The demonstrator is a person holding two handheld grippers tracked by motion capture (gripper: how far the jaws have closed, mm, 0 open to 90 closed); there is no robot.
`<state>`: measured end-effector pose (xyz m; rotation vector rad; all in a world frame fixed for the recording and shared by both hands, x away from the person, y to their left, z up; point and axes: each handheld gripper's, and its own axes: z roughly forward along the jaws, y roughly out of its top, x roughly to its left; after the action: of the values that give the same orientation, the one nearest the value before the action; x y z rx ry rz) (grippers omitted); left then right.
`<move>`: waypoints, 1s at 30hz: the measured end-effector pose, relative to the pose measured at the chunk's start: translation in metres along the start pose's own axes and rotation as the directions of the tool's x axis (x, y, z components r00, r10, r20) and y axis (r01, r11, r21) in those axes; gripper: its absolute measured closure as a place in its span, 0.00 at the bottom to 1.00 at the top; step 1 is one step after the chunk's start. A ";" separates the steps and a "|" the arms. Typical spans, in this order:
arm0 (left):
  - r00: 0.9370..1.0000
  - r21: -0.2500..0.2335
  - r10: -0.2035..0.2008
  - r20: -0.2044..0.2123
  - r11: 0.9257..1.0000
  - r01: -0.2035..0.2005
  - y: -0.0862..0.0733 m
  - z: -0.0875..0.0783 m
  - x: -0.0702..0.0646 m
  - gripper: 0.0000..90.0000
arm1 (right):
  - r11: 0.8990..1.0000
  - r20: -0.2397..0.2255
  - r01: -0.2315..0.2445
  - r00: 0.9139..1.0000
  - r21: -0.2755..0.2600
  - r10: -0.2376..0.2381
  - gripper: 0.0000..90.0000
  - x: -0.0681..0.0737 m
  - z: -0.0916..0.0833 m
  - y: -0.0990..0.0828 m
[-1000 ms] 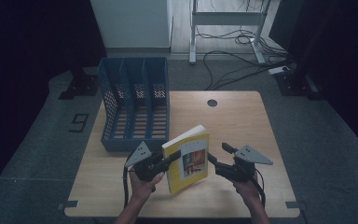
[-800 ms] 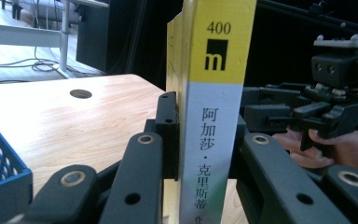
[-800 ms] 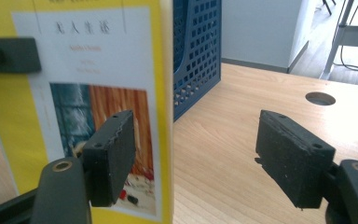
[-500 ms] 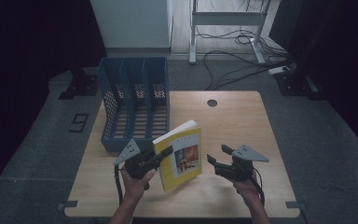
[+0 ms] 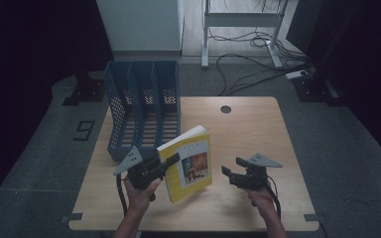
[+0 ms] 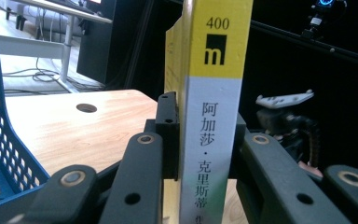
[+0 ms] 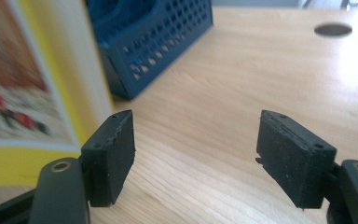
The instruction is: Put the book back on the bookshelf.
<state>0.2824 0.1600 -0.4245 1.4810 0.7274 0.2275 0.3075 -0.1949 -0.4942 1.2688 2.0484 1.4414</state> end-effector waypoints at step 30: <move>0.999 -0.044 -0.005 -0.052 0.999 0.003 0.009 -0.018 0.005 0.84 | 0.970 0.145 0.025 0.987 0.242 -0.062 0.30 -0.012 0.040 -0.043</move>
<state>0.2788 0.1787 -0.4157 1.4359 0.7629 0.2785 0.3214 -0.1859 -0.5515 1.3697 2.1805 1.0661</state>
